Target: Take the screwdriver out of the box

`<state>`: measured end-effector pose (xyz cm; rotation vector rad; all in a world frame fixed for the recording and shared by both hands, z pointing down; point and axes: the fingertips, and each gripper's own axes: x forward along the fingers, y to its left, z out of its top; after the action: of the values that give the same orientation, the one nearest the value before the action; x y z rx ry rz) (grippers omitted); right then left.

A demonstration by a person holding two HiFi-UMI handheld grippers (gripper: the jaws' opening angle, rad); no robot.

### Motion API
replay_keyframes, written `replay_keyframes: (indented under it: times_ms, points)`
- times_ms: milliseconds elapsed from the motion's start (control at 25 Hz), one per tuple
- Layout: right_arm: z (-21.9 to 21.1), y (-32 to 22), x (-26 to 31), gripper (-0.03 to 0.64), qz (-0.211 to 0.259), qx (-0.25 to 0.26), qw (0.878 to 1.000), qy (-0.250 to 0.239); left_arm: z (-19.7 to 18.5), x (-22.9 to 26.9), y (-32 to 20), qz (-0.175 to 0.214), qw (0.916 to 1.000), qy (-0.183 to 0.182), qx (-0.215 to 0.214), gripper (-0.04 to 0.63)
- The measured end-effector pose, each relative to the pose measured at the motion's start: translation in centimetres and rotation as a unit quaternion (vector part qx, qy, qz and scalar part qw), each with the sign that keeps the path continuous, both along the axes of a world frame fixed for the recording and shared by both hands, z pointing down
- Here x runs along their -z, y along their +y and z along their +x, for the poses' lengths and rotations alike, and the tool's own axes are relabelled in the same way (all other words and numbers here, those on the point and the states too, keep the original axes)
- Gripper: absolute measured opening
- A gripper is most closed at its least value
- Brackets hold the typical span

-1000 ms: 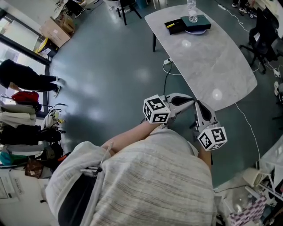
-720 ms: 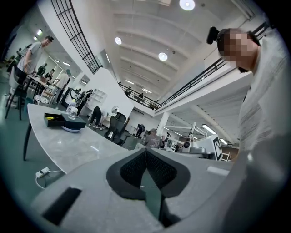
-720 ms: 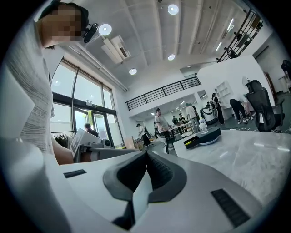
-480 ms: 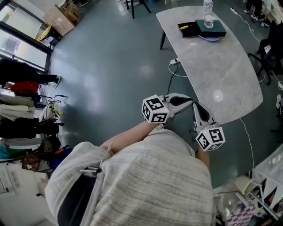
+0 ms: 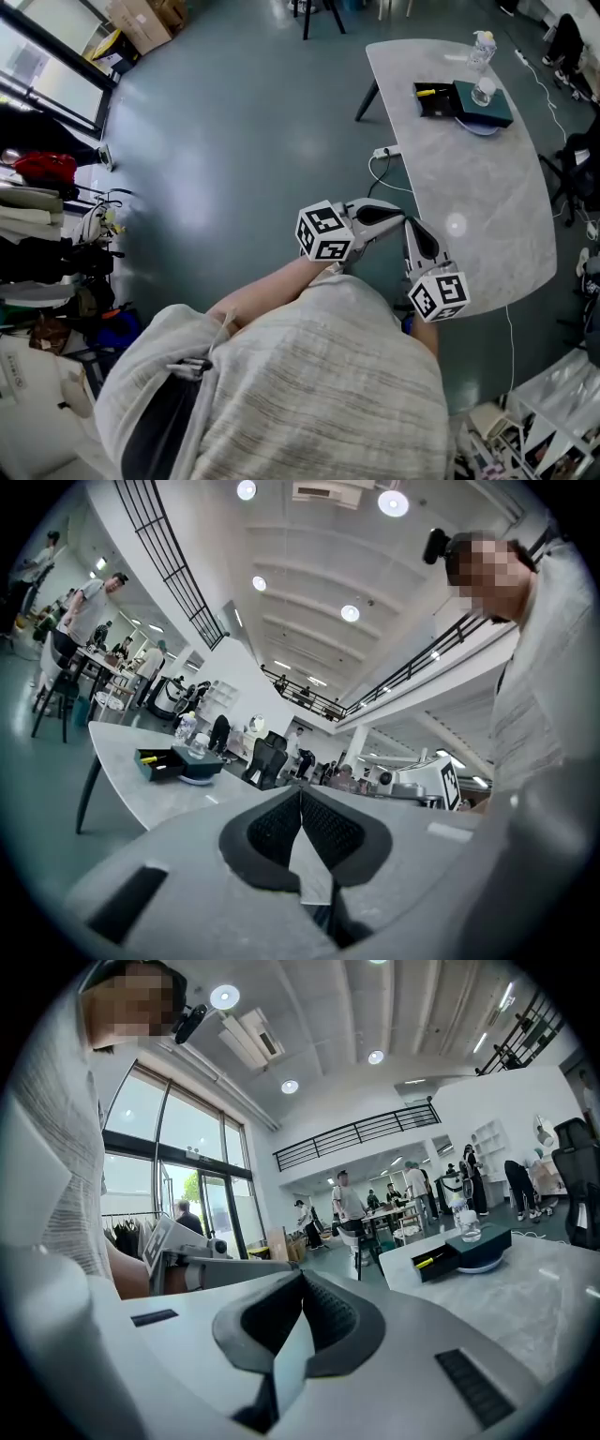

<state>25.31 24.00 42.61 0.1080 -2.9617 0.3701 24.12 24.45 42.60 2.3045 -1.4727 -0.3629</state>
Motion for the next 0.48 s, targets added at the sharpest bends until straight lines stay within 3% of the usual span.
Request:
replay_keyframes:
  times_ms: [240,480]
  points:
    - [-5.8,1.1,-0.4,0.011,0.027,0.022,0.999,0.022,-5.7,-0.4,1.2,0.005,0.9997,0.012,0.023,0.015]
    - [-8.9,1.1,-1.2,0.011,0.029,0.038,0.998,0.045,-8.8,-1.1,1.2,0.002,0.9991,0.023,0.036,0.015]
